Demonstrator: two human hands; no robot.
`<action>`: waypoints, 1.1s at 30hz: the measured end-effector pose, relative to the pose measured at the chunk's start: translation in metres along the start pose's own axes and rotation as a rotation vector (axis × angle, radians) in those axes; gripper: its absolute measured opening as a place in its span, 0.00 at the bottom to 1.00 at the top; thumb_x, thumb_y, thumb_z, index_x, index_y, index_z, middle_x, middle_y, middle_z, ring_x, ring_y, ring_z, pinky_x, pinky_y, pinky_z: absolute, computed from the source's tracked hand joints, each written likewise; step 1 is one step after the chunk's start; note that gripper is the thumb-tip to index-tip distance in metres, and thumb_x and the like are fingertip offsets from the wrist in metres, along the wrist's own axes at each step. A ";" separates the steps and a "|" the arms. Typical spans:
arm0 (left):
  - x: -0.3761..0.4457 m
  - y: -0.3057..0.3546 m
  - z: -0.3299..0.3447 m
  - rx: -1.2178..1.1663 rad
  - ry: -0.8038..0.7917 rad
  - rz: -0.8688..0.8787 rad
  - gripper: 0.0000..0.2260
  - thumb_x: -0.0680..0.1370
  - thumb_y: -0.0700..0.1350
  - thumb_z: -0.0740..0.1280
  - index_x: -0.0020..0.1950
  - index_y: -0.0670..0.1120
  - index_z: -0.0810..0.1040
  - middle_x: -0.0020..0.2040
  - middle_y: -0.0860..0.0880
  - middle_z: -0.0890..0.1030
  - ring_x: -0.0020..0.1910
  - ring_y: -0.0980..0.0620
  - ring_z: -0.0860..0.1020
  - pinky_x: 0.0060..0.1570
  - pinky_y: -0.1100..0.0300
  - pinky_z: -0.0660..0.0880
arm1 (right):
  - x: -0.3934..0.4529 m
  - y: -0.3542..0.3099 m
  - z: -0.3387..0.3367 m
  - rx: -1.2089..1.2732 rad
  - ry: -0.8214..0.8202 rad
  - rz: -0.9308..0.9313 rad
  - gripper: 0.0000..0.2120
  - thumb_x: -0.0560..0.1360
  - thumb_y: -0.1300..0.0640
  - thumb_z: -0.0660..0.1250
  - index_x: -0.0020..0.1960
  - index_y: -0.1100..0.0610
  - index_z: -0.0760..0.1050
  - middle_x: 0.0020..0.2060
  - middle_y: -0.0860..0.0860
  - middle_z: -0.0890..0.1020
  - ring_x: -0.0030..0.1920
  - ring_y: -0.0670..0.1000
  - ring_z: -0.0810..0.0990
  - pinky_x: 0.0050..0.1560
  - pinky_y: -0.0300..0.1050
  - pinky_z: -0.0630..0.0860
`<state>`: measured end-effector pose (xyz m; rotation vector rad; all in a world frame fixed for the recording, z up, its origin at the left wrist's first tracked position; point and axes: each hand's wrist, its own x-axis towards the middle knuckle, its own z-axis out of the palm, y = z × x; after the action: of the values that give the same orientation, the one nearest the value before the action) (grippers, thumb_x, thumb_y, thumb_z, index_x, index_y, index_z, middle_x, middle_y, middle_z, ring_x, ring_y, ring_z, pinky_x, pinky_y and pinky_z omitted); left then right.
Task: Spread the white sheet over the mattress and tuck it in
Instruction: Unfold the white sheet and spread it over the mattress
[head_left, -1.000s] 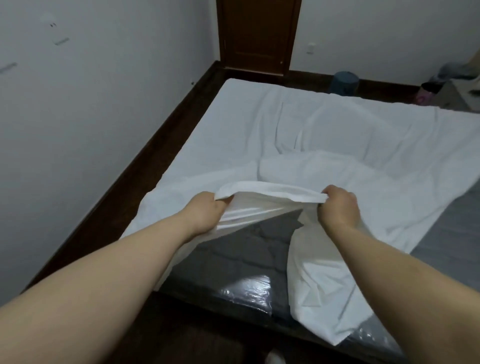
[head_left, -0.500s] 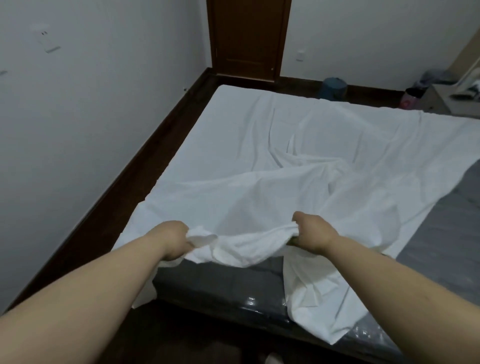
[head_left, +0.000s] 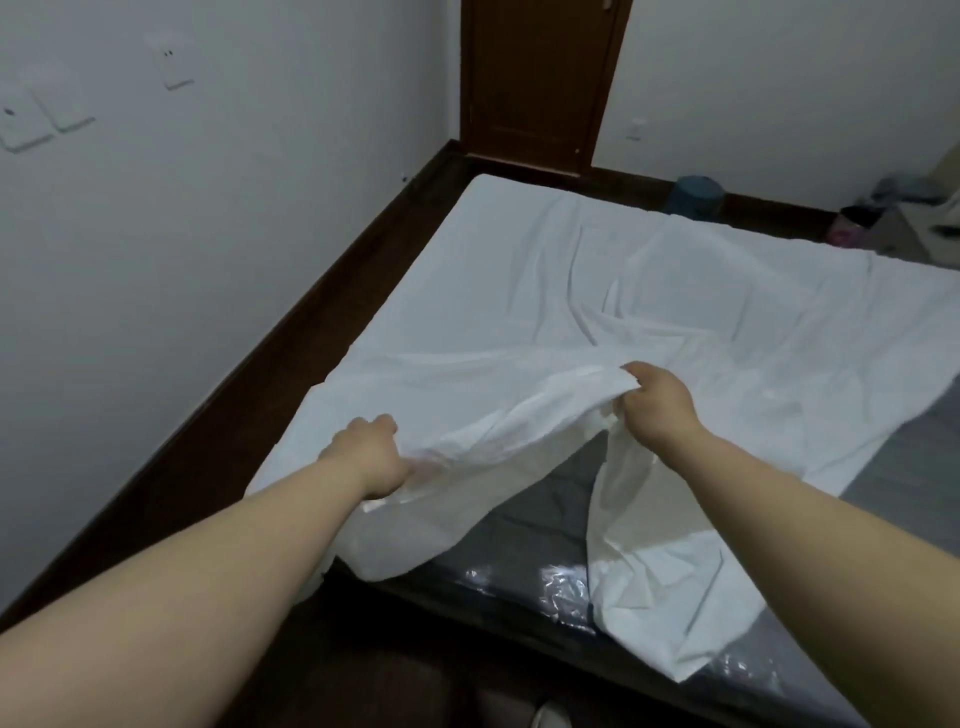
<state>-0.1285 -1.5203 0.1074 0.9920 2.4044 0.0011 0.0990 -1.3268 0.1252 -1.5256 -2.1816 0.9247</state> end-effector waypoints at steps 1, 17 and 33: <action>-0.004 0.022 0.001 -0.075 -0.019 0.090 0.34 0.74 0.57 0.68 0.75 0.48 0.59 0.71 0.43 0.65 0.67 0.42 0.70 0.64 0.52 0.69 | -0.005 -0.006 -0.003 -0.009 -0.024 -0.029 0.11 0.74 0.65 0.58 0.49 0.63 0.78 0.48 0.59 0.81 0.49 0.59 0.77 0.45 0.46 0.70; -0.035 0.216 0.035 -0.256 -0.013 0.407 0.12 0.78 0.35 0.52 0.54 0.41 0.73 0.53 0.41 0.77 0.47 0.45 0.72 0.44 0.57 0.66 | -0.017 0.109 -0.047 -0.390 -0.072 -0.146 0.11 0.73 0.64 0.60 0.53 0.57 0.72 0.49 0.54 0.74 0.42 0.54 0.72 0.40 0.44 0.66; -0.063 0.312 0.071 -0.251 0.075 0.176 0.39 0.72 0.53 0.71 0.76 0.49 0.53 0.69 0.47 0.67 0.66 0.44 0.70 0.61 0.53 0.71 | 0.032 0.138 -0.184 0.215 -0.029 -0.040 0.07 0.76 0.56 0.61 0.45 0.56 0.77 0.42 0.54 0.80 0.43 0.56 0.78 0.44 0.48 0.75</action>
<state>0.1471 -1.3476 0.1380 1.0946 2.3034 0.3995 0.2945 -1.2077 0.1661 -1.3708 -2.0486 1.1334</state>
